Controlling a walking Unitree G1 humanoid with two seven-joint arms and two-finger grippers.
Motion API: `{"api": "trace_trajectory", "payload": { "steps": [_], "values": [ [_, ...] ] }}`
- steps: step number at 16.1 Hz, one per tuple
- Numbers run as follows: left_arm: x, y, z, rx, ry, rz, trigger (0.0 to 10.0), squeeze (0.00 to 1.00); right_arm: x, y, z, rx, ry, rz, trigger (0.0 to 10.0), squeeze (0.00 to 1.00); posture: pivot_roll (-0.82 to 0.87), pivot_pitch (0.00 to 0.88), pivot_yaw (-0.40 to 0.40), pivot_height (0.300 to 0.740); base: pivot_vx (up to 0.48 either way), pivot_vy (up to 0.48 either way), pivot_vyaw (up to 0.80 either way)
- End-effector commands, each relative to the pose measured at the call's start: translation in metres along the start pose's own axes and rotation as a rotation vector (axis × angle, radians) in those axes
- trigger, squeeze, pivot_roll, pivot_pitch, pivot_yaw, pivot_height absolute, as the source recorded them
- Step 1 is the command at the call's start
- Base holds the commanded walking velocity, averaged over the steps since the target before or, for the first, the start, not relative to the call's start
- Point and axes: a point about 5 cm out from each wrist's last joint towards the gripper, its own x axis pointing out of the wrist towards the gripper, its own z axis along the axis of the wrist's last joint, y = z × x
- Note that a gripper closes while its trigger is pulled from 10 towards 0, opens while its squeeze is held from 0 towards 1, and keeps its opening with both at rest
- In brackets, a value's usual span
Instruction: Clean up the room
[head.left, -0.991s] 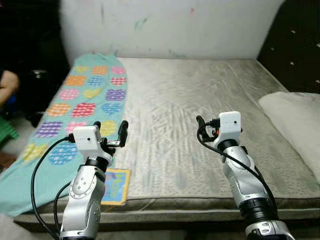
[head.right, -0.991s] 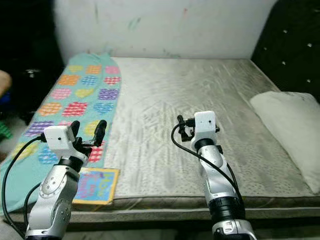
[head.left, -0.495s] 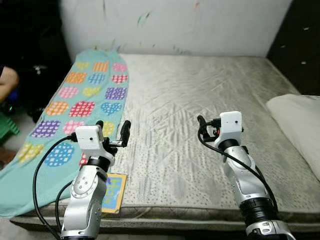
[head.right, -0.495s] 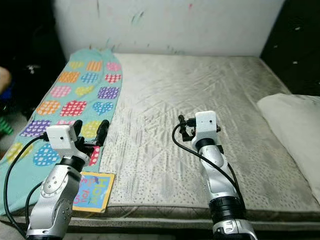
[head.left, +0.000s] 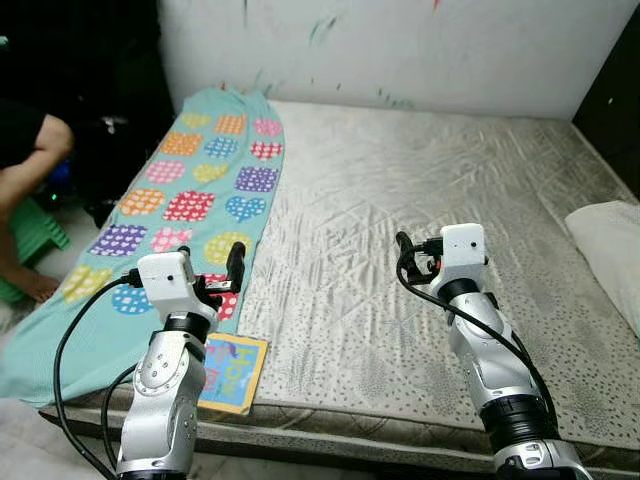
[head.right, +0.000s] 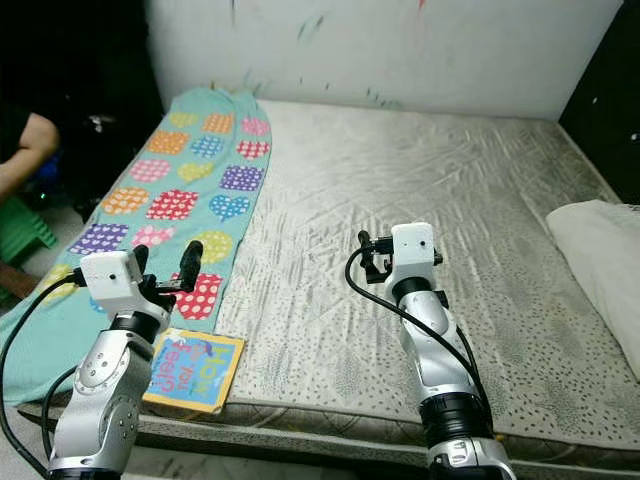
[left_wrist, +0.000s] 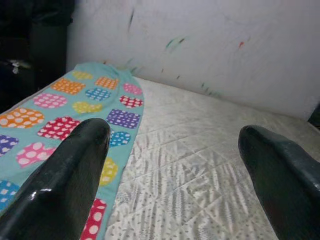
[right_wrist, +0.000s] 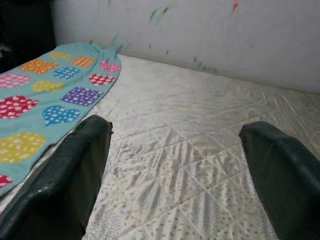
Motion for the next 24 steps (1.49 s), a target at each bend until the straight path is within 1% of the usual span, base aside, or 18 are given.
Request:
{"api": "trace_trajectory", "payload": {
  "steps": [1, 7, 11, 14, 17, 19, 24],
  "values": [
    [0.001, -0.002, -0.001, -0.003, 0.011, -0.013, 10.0, 0.00, 0.001, -0.002, 0.002, 0.003, -0.006, -0.008, 10.0, 0.00, -0.03, 0.000, -0.017, 0.740, 0.000, 0.480, 0.00],
    [0.001, -0.002, -0.001, -0.012, 0.008, 0.001, 10.0, 0.00, 0.001, -0.003, 0.002, 0.000, -0.005, -0.006, 10.0, 0.00, -0.03, 0.000, -0.021, 0.740, 0.000, 0.480, 0.00],
    [-0.001, -0.006, 0.003, -0.023, -0.028, -0.047, 10.0, 0.00, 0.002, -0.004, 0.002, -0.005, -0.005, -0.005, 10.0, 0.00, -0.03, 0.000, -0.021, 0.740, 0.000, 0.000, 0.00],
    [-0.002, -0.005, 0.003, -0.016, -0.021, -0.045, 10.0, 0.00, 0.002, -0.006, 0.007, 0.020, -0.030, -0.020, 10.0, 0.00, -0.03, 0.000, -0.020, 0.740, 0.000, 0.000, 0.00],
    [-0.003, -0.001, 0.001, 0.008, -0.005, -0.020, 10.0, 0.00, -0.003, -0.010, 0.012, 0.062, -0.052, -0.047, 10.0, 0.00, -0.03, 0.000, -0.012, 0.740, 0.000, 0.000, 0.00],
    [-0.002, 0.000, 0.000, 0.000, 0.000, -0.019, 10.0, 0.00, -0.006, -0.010, 0.009, 0.067, -0.043, -0.049, 10.0, 0.00, -0.04, 0.000, -0.007, 0.740, 0.000, 0.000, -0.80],
    [0.002, -0.004, -0.001, -0.005, 0.005, -0.034, 10.0, 0.00, -0.007, -0.010, 0.008, 0.057, -0.037, -0.046, 10.0, 0.00, -0.05, 0.000, -0.007, 0.740, 0.000, 0.000, -0.80]
  ]
}}
